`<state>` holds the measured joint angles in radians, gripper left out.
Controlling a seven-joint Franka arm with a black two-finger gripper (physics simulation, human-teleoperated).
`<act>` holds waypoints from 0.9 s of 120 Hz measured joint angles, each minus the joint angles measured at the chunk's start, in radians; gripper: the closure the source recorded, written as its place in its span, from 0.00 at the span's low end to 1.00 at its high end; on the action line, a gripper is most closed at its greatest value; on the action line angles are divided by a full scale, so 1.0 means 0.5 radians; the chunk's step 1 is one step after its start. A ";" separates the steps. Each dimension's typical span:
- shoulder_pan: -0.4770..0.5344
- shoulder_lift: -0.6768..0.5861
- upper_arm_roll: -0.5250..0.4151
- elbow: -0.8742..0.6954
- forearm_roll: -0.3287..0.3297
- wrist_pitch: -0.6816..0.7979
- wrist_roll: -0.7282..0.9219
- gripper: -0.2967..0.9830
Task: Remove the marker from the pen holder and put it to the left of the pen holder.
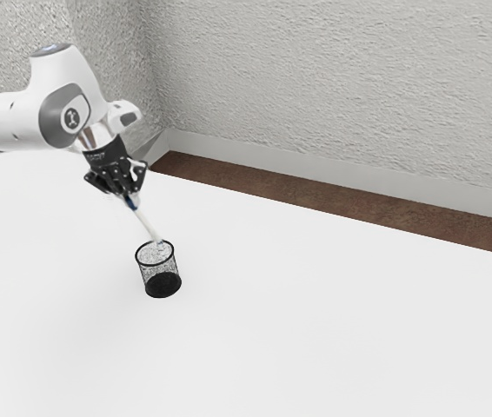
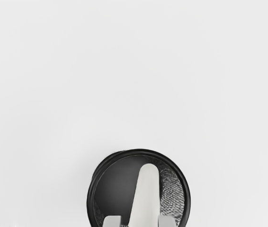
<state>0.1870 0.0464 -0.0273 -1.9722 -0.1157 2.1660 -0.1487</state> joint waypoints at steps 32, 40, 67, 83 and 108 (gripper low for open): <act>0.053 0.269 0.133 0.290 -0.011 -0.064 0.001 0.80; 0.101 0.332 0.135 0.324 -0.031 -0.070 0.003 0.80; 0.324 0.478 0.131 0.429 -0.313 -0.218 0.033 0.80; 0.456 0.607 0.128 0.511 -0.568 -0.375 0.076 0.79; 0.644 0.813 0.112 0.635 -0.890 -0.618 0.175 0.79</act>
<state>0.5089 0.4530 0.0286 -1.6549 -0.5607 1.8570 -0.0613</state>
